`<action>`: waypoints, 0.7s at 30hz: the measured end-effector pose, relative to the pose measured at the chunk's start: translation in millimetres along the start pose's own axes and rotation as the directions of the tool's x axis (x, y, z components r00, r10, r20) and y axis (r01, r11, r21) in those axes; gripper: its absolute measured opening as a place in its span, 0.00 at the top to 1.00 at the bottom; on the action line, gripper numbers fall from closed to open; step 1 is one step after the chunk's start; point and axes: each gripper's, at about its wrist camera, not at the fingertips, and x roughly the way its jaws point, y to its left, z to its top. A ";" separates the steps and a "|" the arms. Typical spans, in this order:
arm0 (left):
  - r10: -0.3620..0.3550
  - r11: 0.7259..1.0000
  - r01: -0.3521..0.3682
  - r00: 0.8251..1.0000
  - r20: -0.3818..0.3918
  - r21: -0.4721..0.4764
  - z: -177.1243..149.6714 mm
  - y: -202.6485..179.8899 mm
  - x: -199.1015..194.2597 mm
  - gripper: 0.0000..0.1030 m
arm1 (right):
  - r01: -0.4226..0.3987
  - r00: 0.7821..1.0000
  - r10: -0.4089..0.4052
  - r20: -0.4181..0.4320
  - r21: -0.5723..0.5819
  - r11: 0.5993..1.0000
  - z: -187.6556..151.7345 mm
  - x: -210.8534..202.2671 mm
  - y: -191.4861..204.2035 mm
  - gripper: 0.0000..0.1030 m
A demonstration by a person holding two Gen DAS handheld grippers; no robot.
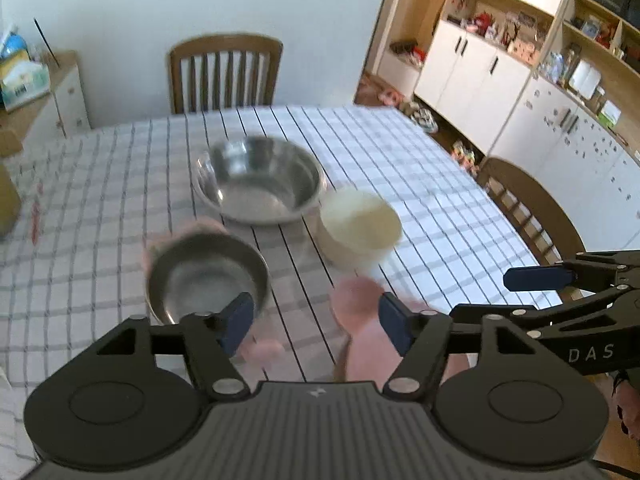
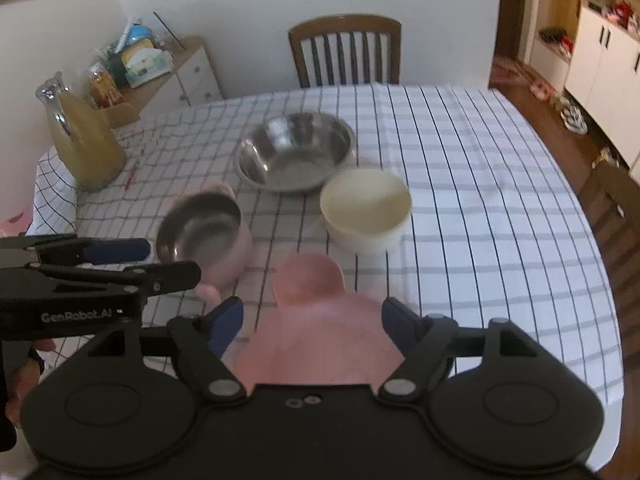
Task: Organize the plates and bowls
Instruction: 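Move both grippers toward the large steel bowl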
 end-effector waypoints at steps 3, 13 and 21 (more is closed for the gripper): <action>0.018 1.000 -0.018 0.999 0.034 -0.004 13.8 5.7 -2.4 0.27 | 0.001 1.000 -0.001 0.023 -0.029 1.000 16.8 0.2 4.2 0.18; 0.093 0.995 -0.090 0.994 0.056 -0.045 61.5 25.8 28.0 0.23 | -0.021 1.000 0.022 0.019 -0.074 0.997 87.6 39.4 -4.3 0.11; 0.154 0.983 -0.149 0.987 0.036 -0.107 96.7 47.0 67.8 0.16 | -0.008 1.000 0.010 0.016 -0.113 0.994 137.5 83.2 -11.9 0.02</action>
